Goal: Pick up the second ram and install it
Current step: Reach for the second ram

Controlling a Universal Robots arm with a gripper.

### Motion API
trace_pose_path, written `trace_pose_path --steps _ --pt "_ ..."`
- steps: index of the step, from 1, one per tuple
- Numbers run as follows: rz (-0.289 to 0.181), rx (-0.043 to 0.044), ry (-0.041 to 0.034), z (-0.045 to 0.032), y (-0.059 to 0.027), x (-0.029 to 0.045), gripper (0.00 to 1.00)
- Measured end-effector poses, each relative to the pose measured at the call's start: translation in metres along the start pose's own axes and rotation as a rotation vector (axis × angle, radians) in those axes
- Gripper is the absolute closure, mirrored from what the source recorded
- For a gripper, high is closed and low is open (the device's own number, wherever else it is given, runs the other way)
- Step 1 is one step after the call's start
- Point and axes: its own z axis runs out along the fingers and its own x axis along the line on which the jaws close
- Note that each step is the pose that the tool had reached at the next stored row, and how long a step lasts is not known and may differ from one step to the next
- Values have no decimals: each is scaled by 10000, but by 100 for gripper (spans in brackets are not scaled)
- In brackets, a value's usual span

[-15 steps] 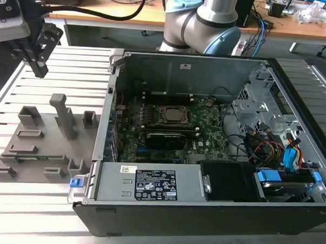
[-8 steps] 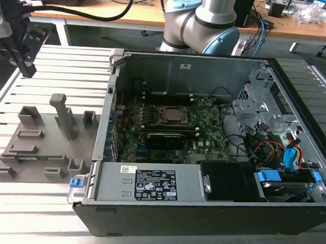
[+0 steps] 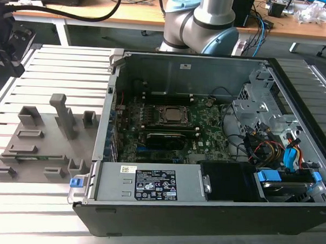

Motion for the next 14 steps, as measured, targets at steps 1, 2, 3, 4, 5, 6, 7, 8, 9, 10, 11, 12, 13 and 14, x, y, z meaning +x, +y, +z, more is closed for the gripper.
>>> trace_pose_path --steps 1,2,3,4,5,6,7,8,9,10,11,12,13,14 --pt "0 0 0 0 -1 13 89" --pt "0 0 -1 1 -3 42 89" --pt "0 1 1 1 -5 70 89" --pt "0 1 1 3 -8 106 89" --pt "0 1 1 4 -10 138 89" --pt "1 0 0 5 -12 159 89" --pt "0 0 -1 7 -13 171 89" --pt "0 0 1 7 -28 171 89" --pt "0 3 0 9 -48 169 89" --pt "0 6 -1 17 -66 155 89" --pt "-1 11 1 22 -71 132 89" --pt "-1 13 0 29 -85 117 89" --pt "-2 13 0 33 -102 113 89" --pt "-1 13 0 37 -131 112 89"
